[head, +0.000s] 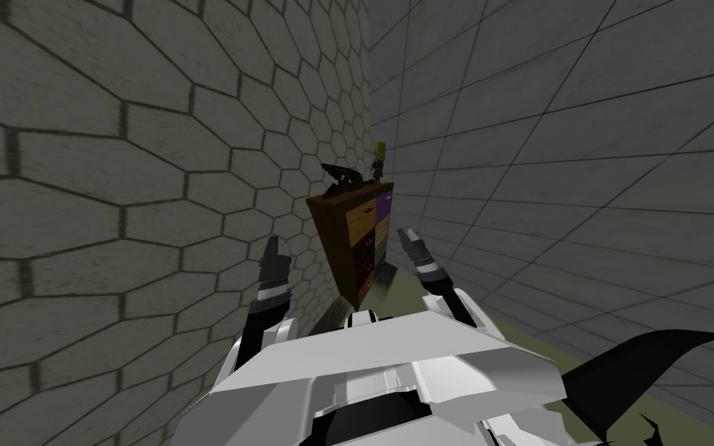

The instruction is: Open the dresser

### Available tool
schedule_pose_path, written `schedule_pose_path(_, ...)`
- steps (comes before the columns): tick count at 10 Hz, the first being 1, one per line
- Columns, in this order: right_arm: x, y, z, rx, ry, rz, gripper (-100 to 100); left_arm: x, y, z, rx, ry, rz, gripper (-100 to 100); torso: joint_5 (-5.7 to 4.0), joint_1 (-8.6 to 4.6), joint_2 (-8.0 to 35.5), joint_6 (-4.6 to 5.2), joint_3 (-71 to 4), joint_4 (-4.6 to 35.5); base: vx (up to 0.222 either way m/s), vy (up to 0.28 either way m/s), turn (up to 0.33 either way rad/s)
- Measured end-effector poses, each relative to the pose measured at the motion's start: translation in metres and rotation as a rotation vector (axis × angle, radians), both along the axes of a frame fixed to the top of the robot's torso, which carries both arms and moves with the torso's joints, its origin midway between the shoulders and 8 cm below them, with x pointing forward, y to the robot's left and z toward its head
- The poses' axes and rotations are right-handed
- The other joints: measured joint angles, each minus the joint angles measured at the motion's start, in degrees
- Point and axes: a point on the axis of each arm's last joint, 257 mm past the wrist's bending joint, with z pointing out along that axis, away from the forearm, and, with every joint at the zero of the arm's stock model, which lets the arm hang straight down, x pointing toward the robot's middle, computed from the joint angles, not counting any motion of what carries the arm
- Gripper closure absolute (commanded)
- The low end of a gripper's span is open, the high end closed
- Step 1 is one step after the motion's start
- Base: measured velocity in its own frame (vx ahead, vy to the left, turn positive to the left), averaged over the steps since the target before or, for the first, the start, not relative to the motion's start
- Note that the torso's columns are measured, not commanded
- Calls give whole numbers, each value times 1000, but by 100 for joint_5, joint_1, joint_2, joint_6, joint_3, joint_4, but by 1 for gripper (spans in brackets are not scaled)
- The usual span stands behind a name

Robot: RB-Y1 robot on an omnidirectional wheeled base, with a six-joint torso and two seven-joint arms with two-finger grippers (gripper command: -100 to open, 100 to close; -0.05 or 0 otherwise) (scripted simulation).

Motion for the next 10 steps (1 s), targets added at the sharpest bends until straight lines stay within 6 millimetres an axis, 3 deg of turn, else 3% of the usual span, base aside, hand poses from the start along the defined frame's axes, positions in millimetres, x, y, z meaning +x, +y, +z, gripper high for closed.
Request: schedule_pose_path(10, 7, 6, -26, -321, -26, -143, -100, 0, 0, 0, 0, 0, 0, 0, 1, 1, 1, 1, 0, 0, 19, -5, 25)
